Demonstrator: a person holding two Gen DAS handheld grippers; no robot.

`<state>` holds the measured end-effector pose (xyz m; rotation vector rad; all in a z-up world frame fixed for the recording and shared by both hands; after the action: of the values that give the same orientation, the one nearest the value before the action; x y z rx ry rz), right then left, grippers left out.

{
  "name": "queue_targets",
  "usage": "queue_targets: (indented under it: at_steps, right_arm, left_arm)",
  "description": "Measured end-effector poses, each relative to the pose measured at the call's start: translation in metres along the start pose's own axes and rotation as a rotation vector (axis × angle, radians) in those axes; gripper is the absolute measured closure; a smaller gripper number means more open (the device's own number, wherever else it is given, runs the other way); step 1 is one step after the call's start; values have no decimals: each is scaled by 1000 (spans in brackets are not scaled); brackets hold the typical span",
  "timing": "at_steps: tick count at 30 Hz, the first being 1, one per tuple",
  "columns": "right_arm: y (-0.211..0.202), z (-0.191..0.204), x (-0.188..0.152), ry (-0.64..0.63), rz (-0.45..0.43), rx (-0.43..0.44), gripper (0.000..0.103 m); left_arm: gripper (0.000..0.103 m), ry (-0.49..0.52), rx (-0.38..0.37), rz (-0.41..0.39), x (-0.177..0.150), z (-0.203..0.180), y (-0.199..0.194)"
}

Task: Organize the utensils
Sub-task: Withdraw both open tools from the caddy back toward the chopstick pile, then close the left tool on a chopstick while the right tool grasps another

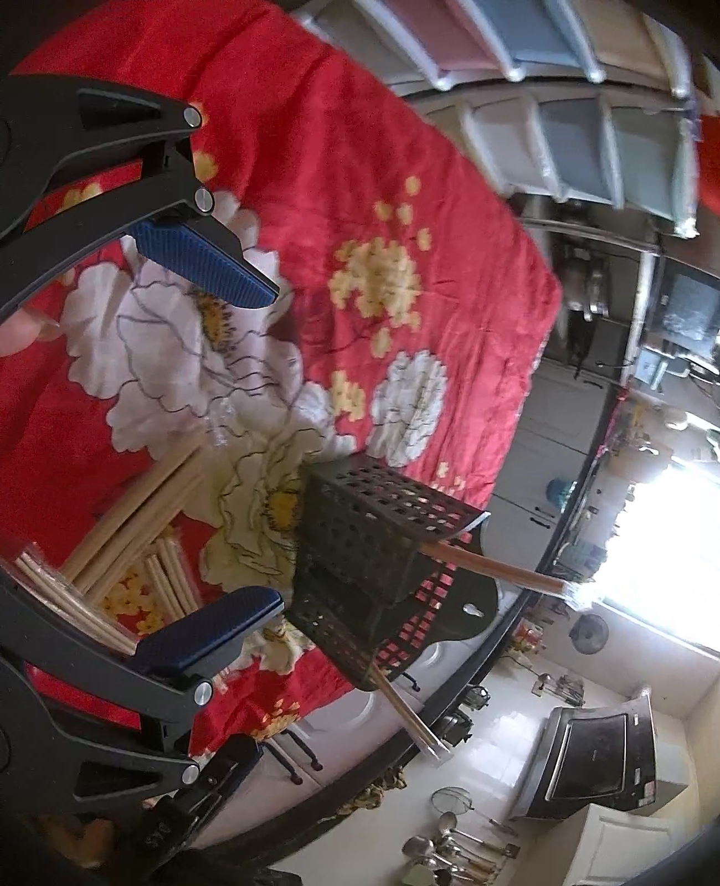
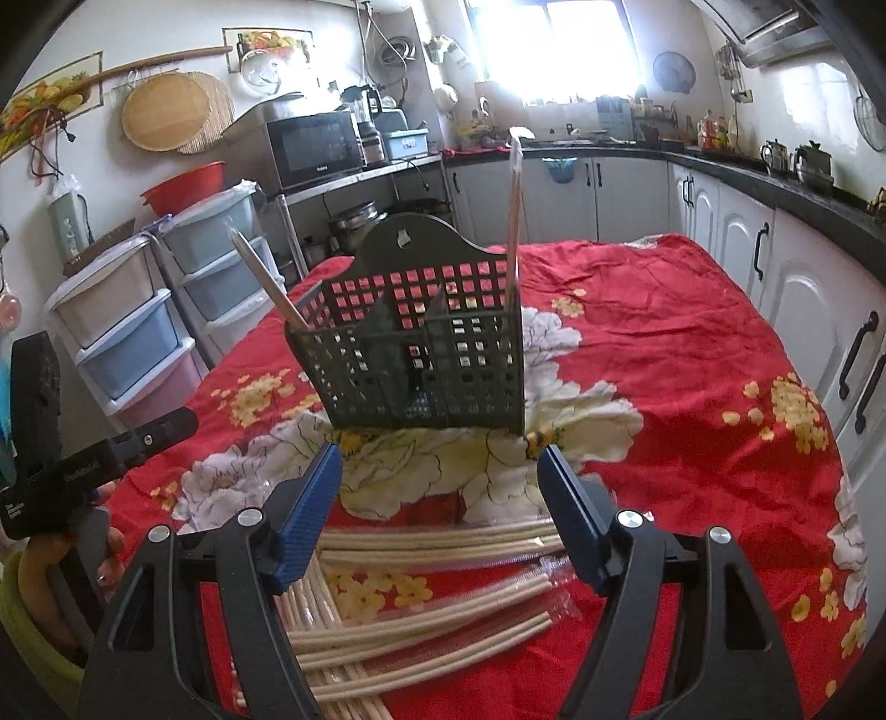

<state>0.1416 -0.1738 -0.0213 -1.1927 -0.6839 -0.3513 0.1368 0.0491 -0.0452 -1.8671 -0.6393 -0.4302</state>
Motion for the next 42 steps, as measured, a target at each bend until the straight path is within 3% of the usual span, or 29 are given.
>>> queue_targets:
  at_steps: [7,11,19,27,31,37,42]
  right_arm:
    - [7,-10,-13,34,35,-13,32]
    - [12,-21,-21,65,60,-28,32]
    - [25,-49,-34,155,116,-68,34]
    - [46,-86,-39,328,180,-60,48]
    - [60,-102,-42,434,219,-4,55]
    - [67,-120,-36,537,203,47,64]
    - [73,-131,-32,591,199,69,76]
  left_arm:
    - [11,-49,-26,67,-12,10,16]
    - [16,-52,-41,101,-19,10,23]
    - [45,-82,-76,190,-35,11,43]
    - [66,-126,-103,220,-37,18,52]
    - [69,-151,-120,221,-34,22,55]
    - [70,-168,-129,220,-29,23,59]
    - [79,-192,-137,224,-25,26,65]
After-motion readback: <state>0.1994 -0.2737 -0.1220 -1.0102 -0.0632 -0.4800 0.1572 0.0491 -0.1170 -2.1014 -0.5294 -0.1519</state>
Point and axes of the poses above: each gripper's, at about its wrist camera, not at the fingertips, and y roughly the way its jaws point, z to its left, x to its top, the point moved 5 cm from there along y, roughly the way its jaws point, and after that the axes turned 12 degrees about z, right-handed, at the moved point
